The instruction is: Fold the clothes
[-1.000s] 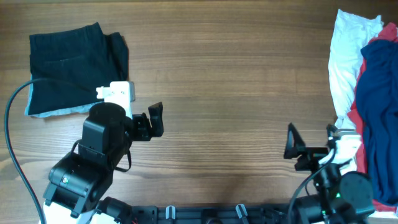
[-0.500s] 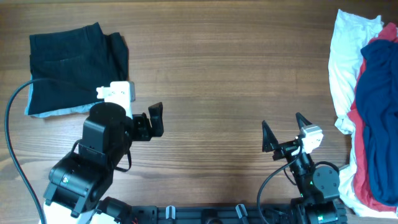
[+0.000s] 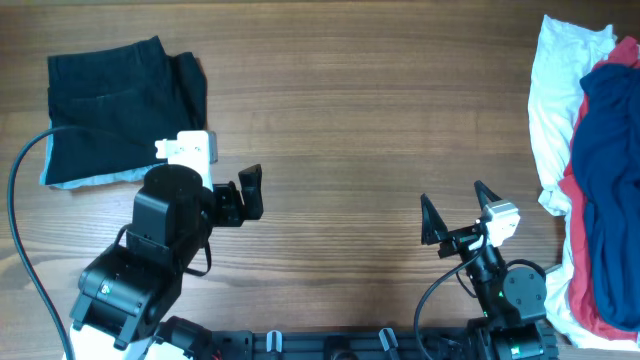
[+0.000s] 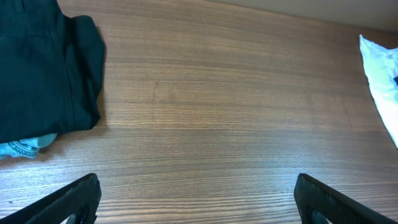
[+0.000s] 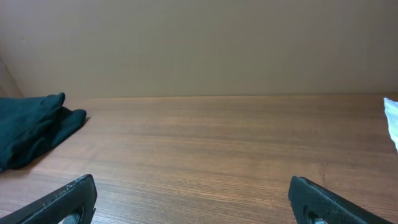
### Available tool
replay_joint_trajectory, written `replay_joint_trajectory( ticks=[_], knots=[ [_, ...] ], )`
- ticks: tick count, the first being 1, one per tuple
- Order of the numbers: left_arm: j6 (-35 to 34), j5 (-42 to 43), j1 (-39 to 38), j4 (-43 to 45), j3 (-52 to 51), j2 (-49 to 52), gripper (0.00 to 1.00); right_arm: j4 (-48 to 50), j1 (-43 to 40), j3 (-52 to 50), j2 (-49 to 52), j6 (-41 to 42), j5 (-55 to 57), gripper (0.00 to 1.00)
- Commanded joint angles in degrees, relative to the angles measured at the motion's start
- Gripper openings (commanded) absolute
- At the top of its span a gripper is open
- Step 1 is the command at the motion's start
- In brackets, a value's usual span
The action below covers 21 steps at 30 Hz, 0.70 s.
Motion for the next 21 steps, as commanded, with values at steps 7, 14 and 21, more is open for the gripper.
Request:
replay_joint_trajectory(
  ticks=[7,14,21],
  knots=[
    [-0.5,-0.5,-0.2,0.1,-0.3,-0.7,1.0,0.3,-0.4,0.5,-0.7,0.6,-1.1,1.0],
    [1.4,-0.8,7.1,-9.3,-2.4,-10.7,1.0,0.3,-0.4,0.5,-0.7,0.6,-1.1,1.0],
    [1.0,0.5,12.4,-0.6,-23.6,-29.8,1.0,0.3,-0.4,0.5,-0.7,0.6,-1.1,1.0]
  ],
)
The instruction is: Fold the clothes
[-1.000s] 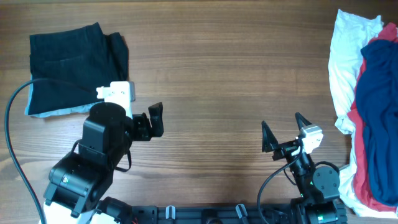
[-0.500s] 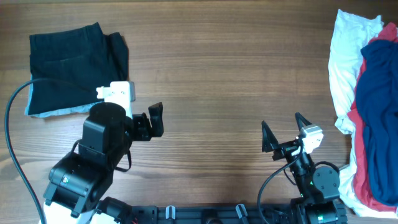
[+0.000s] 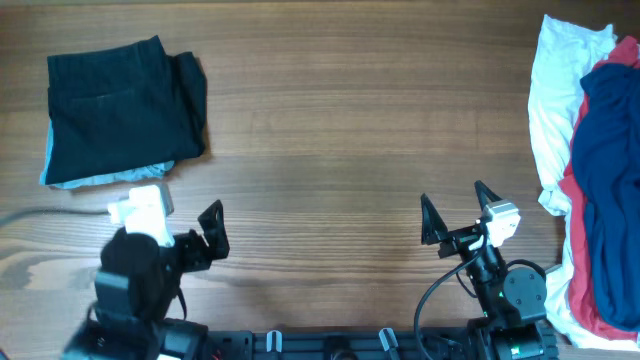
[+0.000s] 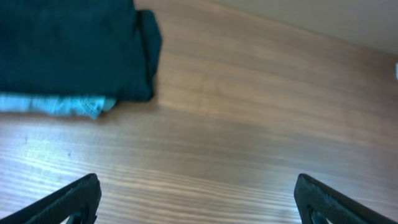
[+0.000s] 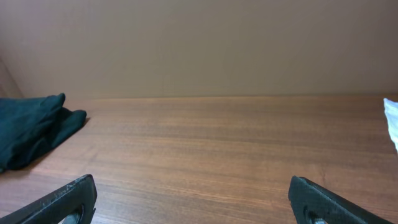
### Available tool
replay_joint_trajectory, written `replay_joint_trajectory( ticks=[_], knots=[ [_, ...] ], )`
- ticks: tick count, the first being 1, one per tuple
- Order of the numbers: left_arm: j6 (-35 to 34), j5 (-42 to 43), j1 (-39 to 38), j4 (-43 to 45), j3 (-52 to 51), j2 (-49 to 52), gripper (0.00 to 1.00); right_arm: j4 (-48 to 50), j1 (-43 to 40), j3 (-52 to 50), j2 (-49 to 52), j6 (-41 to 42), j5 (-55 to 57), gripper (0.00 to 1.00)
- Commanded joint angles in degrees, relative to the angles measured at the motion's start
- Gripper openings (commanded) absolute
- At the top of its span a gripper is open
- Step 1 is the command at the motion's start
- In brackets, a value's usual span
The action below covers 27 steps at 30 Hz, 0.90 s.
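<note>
A folded dark garment (image 3: 125, 108) lies at the table's far left on top of a folded light-blue denim piece (image 3: 95, 180); both also show in the left wrist view as the dark garment (image 4: 68, 50) and denim edge (image 4: 56, 104). A heap of unfolded clothes sits at the right edge: white cloth (image 3: 555, 110), a navy garment (image 3: 605, 180), red beneath (image 3: 585, 300). My left gripper (image 3: 205, 238) is open near the front left, holding nothing. My right gripper (image 3: 455, 213) is open over bare wood at front right, empty.
The wooden table (image 3: 360, 130) runs between the folded stack and the heap. A plain beige wall (image 5: 199, 43) stands behind the table's far edge in the right wrist view. The arm bases and cables sit along the front edge.
My left arm has drawn back toward the front left, away from the folded dark garment; its gripper stays open and empty. The right arm has not moved.
</note>
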Motion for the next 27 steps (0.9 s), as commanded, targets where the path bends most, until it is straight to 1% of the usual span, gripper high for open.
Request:
replay_joint_trajectory(
  ticks=[1,5,7,10,11,13,14,15,17,20,27],
  knots=[
    [0.5,1.2,2.7,7.1,-13.4,-10.1,1.0,0.3,-0.3,0.5,-0.6,0.5,-1.1,1.0],
    [0.5,4.4,5.0,24.1,-26.8,-18.7,1.0,0.3,-0.3,0.5,-0.6,0.5,-1.1,1.0],
    [0.5,4.6,5.1,34.4,-32.5,-21.2,1.0,0.3,-0.3,0.5,-0.6,0.5,-1.1,1.0],
    [1.2,5.1,5.1,47.1,-39.8,-24.1,1.0,0.3,-0.3,0.5,-0.6,0.5,-1.1,1.0],
    [1.2,5.2,5.2,49.5,-41.7,-24.9,1.0,0.3,-0.3,0.5,-0.6,0.5,-1.1,1.0],
    [4.3,7.0,5.6,49.4,-41.6,-25.0,1.0,0.3,-0.3,0.5,-0.6,0.5,-1.1,1.0],
    [7.4,8.4,5.7,49.5,-41.6,-25.0,1.0,0.3,-0.3,0.5,-0.6,0.5,-1.1,1.0],
    [8.4,8.5,5.8,49.1,-41.6,-25.0,1.0,0.3,-0.3,0.5,-0.6,0.5,-1.1,1.0],
    [8.0,9.5,6.0,45.7,-41.6,-25.0,1.0,0.3,-0.3,0.5,-0.6,0.5,-1.1,1.0],
    [4.8,10.0,6.1,46.1,-41.6,-25.0,1.0,0.3,-0.3,0.5,-0.6,0.5,-1.1,1.0],
    [4.8,10.0,7.0,46.1,-41.6,-25.0,1.0,0.3,-0.3,0.5,-0.6,0.5,-1.1,1.0]
  ],
)
